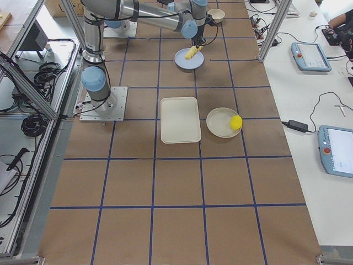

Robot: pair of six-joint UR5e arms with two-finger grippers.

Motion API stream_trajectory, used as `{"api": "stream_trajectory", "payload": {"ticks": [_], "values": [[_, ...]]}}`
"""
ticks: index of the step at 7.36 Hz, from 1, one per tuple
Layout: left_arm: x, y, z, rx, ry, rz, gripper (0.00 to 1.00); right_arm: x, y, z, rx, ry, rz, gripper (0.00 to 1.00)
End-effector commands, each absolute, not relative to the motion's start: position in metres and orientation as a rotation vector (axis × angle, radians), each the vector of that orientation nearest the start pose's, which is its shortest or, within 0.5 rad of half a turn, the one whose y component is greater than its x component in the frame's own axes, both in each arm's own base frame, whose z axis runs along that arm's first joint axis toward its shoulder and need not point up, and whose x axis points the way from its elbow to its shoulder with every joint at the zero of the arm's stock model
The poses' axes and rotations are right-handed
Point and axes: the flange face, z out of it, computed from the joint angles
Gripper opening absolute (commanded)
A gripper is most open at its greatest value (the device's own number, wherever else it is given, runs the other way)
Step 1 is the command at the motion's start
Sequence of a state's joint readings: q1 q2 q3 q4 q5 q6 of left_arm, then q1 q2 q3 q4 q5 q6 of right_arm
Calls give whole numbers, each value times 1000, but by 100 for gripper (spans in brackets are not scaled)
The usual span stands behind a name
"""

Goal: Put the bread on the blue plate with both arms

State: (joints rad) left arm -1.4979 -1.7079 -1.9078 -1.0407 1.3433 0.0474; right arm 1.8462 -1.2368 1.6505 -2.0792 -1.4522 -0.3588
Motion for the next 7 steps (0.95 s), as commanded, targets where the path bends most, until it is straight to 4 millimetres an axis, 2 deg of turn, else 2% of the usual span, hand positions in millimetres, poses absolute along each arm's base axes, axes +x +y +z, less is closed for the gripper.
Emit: {"api": "stream_trajectory", "payload": {"ticks": [1,2,3,4,5,6,7], "values": [[-92,-480,386,37,3197,-8,100,323,-546,297,-958,2885,-200,91],[-95,-478,418,58,3166,22,100,324,-551,290,-954,2906,-226,99],[-97,-483,446,67,3166,64,100,330,-549,288,-966,2905,-226,100],[-108,-485,467,103,3164,46,100,327,-552,288,-977,2912,-218,100],[-118,-484,479,138,3160,22,100,300,-557,292,-1044,2963,-212,100],[-118,-482,483,147,3128,44,100,273,-560,309,-1044,2999,-193,99],[-118,-479,490,151,3108,58,100,230,-560,334,-950,3025,-139,94]]}}
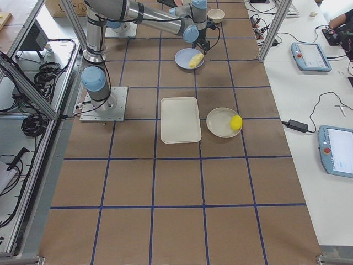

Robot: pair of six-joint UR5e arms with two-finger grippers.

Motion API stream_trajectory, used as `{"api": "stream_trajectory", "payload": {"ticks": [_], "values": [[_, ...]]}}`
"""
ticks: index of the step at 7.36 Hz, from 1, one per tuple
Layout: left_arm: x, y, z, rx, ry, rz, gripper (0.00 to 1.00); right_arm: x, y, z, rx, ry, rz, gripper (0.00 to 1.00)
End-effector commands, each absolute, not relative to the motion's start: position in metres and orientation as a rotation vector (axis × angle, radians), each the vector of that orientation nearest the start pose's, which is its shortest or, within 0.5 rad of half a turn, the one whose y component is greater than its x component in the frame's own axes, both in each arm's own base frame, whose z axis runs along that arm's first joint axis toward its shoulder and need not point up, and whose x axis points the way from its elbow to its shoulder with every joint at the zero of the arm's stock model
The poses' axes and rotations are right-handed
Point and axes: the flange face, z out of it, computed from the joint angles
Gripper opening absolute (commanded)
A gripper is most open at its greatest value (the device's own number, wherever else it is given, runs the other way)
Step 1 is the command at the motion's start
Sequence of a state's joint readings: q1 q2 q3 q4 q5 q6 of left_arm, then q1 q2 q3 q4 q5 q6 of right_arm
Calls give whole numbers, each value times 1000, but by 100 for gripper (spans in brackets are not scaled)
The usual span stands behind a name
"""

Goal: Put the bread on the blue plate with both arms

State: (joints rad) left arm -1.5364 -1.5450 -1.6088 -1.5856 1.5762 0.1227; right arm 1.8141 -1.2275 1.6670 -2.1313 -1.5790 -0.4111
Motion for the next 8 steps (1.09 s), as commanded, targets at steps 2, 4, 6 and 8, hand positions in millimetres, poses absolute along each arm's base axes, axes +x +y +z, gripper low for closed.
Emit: {"api": "stream_trajectory", "payload": {"ticks": [2,4,6,8], "values": [[-118,-481,487,133,3124,79,100,159,-514,405,-761,3060,54,99],[-119,-480,485,123,3126,81,100,97,-450,477,-545,3057,116,100],[-120,-480,487,130,3132,75,100,83,-439,493,-472,3070,109,100],[-120,-479,487,125,3132,73,100,85,-442,493,-475,3066,110,100]]}}
